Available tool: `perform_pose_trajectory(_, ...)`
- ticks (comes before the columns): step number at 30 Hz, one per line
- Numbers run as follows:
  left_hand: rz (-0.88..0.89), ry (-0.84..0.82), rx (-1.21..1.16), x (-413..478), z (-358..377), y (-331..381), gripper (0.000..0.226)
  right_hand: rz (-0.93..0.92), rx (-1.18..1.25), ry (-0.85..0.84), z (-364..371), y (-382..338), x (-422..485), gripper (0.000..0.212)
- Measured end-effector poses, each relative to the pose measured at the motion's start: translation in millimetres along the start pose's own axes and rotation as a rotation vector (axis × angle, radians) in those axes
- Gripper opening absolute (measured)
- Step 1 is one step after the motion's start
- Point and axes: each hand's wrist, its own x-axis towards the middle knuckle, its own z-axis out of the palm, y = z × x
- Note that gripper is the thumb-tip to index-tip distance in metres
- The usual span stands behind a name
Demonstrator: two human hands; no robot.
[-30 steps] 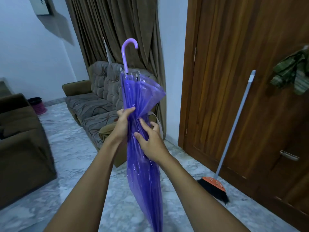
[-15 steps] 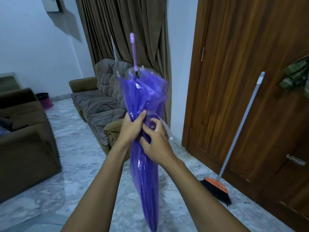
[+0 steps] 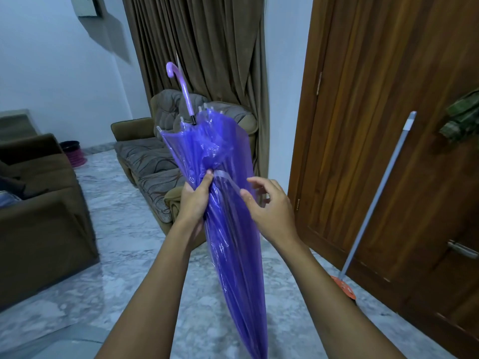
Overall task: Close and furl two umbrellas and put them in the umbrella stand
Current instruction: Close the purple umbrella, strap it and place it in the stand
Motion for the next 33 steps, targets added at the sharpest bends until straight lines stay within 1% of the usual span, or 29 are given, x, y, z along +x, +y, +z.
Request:
perform_pose_trajectory(2, -0.005, -0.018, 0.0, -3.6, 1.8, 0.3, 0.035, 0.031, 0.004, -0.114, 3.3, -0.5, 4.2, 0.036)
perform_pose_trajectory(4, -0.017, -0.044, 0.012, -6.0, 2.4, 0.5, 0.037, 0.038, -0.021, -0.142, 7.2, 0.3, 7.0, 0.041)
perform_pose_trajectory(5, -0.024, -0.054, 0.018, -7.0, 2.3, 0.5, 0.039, 0.05, -0.026, -0.145, 8.7, 1.8, 8.6, 0.04)
perform_pose_trajectory(8, -0.027, -0.069, 0.028, -10.5, 1.5, 3.4, 0.044, 0.087, 0.009, -0.152, 8.7, 3.1, 13.5, 0.026)
perform_pose_trajectory(10, -0.033, -0.077, 0.014, -10.3, -1.5, 3.5, 0.047, 0.11, 0.116, -0.174, 4.7, 1.4, 15.8, 0.021)
perform_pose_trajectory(13, -0.044, -0.082, -0.012, -10.0, -5.8, 4.5, 0.051, 0.172, 0.322, -0.23, -6.8, -2.3, 15.5, 0.019)
perform_pose_trajectory(15, -0.069, -0.104, -0.04, -11.5, -7.4, 6.0, 0.053, 0.249, 0.414, -0.216, -11.1, -0.3, 15.1, 0.019)
perform_pose_trajectory(17, -0.119, -0.139, -0.092, -14.2, -7.0, 5.1, 0.053, 0.337, 0.465, -0.165, -9.3, 1.9, 14.8, 0.018)
perform_pose_trajectory(19, -0.164, -0.162, -0.12, -19.3, -2.8, 2.9, 0.052, 0.419, 0.503, -0.15, -1.9, 3.7, 13.2, 0.018)
perform_pose_trajectory(22, -0.178, -0.117, -0.098, -24.1, 7.1, -0.9, 0.037, 0.486, 0.569, -0.136, 9.3, 1.0, 10.4, 0.023)
perform_pose_trajectory(23, -0.158, -0.08, -0.041, -24.3, 9.0, -4.0, 0.035, 0.488, 0.567, -0.122, 11.1, 0.2, 10.0, 0.023)
perform_pose_trajectory(24, -0.107, -0.033, 0.063, -23.9, 10.2, -7.6, 0.037, 0.486, 0.554, -0.114, 12.0, -1.4, 9.5, 0.023)
perform_pose_trajectory(26, 0.105, 0.086, 0.297, -26.2, 9.8, -15.8, 0.039, 0.478, 0.535, -0.112, 13.1, -3.5, 8.3, 0.023)
perform_pose_trajectory(27, 0.217, 0.128, 0.328, -30.2, 10.6, -18.0, 0.041, 0.475, 0.534, -0.113, 13.7, -3.0, 7.7, 0.023)
perform_pose_trajectory(29, 0.381, 0.168, 0.302, -36.1, 12.9, -20.1, 0.044, 0.477, 0.544, -0.103, 15.0, -2.7, 6.1, 0.023)
perform_pose_trajectory(31, 0.503, 0.225, 0.385, -38.9, 14.2, -18.4, 0.034, 0.468, 0.55, -0.083, 16.7, -3.1, 4.5, 0.023)
perform_pose_trajectory(32, 0.532, 0.239, 0.458, -40.3, 13.7, -16.9, 0.025, 0.46, 0.549, -0.066, 17.3, -2.9, 4.4, 0.023)
perform_pose_trajectory(33, 0.523, 0.225, 0.518, -38.8, 11.3, -17.7, 0.019, 0.451, 0.546, -0.042, 17.2, -2.3, 4.6, 0.022)
